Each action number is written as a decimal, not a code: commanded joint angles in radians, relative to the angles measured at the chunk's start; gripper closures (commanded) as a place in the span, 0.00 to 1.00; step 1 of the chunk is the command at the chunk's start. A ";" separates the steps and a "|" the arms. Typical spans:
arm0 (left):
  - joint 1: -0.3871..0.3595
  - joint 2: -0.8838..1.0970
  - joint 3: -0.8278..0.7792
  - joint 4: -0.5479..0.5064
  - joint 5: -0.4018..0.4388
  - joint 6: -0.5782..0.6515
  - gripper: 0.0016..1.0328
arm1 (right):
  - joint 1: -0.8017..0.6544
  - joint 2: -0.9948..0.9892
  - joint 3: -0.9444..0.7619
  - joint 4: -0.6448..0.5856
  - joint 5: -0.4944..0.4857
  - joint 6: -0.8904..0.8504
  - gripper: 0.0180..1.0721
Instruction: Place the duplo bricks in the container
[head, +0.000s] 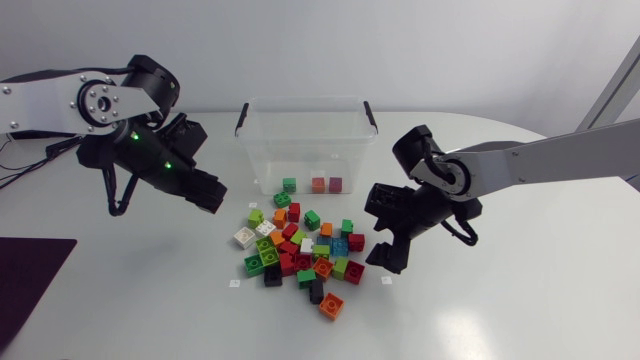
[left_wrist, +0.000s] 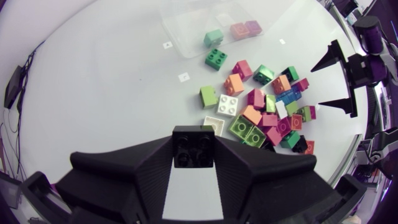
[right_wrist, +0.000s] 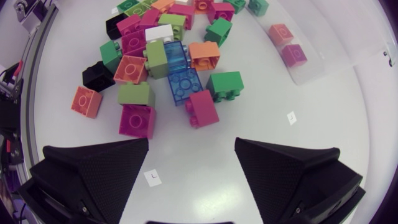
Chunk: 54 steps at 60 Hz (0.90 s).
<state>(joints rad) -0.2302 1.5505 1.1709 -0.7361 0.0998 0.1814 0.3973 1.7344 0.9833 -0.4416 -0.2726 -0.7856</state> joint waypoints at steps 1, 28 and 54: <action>0.005 -0.038 0.042 -0.002 0.020 0.027 0.73 | 0.011 0.040 0.026 -0.011 -0.016 -0.061 0.05; -0.029 -0.061 0.127 0.138 0.100 0.007 0.73 | 0.021 0.143 0.120 -0.002 -0.047 -0.110 0.28; -0.043 -0.012 0.184 0.262 0.156 -0.053 0.73 | 0.025 0.203 0.132 0.009 -0.071 -0.118 0.66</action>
<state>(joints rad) -0.2649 1.5124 1.3170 -0.4942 0.2394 0.1570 0.4122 1.9148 1.1065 -0.4377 -0.3370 -0.8730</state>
